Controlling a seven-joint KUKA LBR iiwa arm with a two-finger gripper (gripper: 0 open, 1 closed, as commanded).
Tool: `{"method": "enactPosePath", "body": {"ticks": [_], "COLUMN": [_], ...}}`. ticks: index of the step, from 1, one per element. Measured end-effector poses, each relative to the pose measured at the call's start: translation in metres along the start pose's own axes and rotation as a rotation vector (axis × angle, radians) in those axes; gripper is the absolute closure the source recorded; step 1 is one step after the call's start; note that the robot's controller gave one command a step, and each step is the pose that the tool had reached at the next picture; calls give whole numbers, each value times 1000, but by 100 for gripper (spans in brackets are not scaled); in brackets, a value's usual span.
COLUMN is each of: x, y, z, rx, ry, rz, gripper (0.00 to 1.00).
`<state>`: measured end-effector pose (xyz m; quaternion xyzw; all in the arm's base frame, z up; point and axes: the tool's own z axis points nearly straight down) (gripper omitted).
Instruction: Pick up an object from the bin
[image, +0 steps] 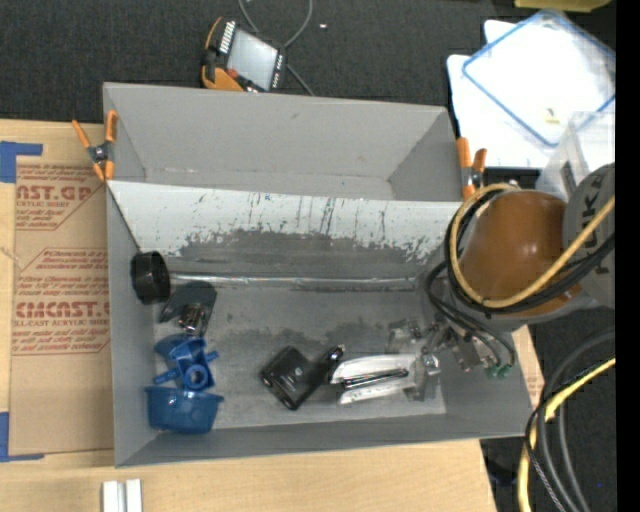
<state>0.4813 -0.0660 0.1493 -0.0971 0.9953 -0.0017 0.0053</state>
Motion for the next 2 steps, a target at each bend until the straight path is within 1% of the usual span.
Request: {"method": "enactPosePath", "body": {"ticks": [1, 2], "x": [1, 0], "y": [1, 1], "z": [11, -35], "rx": [-2, -1], "ry": [5, 2], "rz": [0, 0], "gripper": [100, 100]}}
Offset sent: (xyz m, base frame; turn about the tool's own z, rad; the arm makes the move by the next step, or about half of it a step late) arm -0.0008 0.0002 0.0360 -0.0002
